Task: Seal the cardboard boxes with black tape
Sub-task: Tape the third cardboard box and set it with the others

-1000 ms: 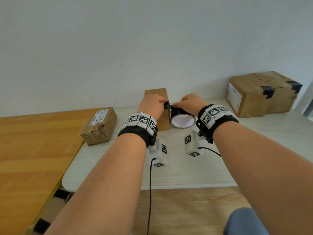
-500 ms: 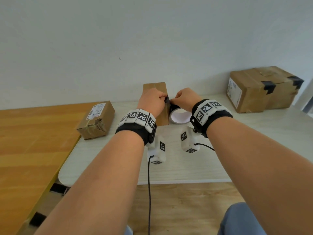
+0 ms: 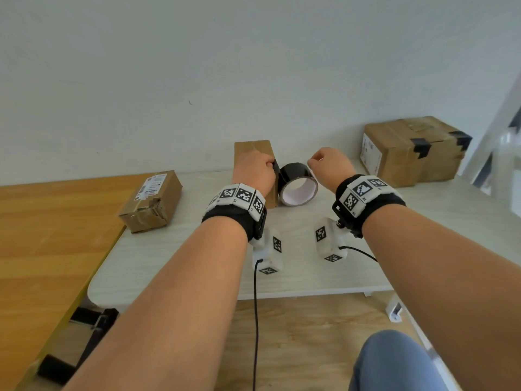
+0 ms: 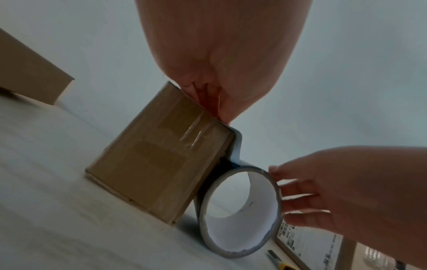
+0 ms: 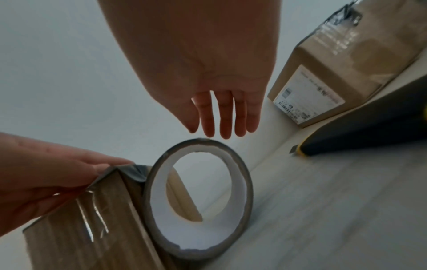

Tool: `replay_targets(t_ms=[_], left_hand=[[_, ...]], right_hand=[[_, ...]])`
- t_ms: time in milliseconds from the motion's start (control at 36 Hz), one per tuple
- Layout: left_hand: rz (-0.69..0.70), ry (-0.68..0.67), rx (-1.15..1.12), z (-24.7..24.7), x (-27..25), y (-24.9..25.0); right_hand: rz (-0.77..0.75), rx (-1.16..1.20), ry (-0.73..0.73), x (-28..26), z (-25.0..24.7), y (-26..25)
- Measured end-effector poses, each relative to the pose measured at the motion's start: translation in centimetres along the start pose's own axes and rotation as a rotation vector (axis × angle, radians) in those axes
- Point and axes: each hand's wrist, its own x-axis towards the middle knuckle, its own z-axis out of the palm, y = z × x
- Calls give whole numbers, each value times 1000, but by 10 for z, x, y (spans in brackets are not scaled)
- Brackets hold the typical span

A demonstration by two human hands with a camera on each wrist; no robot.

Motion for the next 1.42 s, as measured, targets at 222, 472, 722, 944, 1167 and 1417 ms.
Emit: replay_targets(t_ms=[222,472,722,944,1167,1417], left_hand=[[-35,42,82,10,-2,18],[-43,38,154,6,-2,22],[-55,-21,117,-3,-4,22],[-60,-35,168,-4,1,19],[-109,-110,258,-8,9,19],[-102,-126,310,-7,14,15]], right_hand=[[83,-200,-51,-11,-30,31],[229,-480,-227,-23,-35,50],[306,-559,-319,-31,-33,43],[236,-234,-110,-35,-35,38],[129,160,-63,-37,-44,6],[-33,281,-184,-44,-25,-27]])
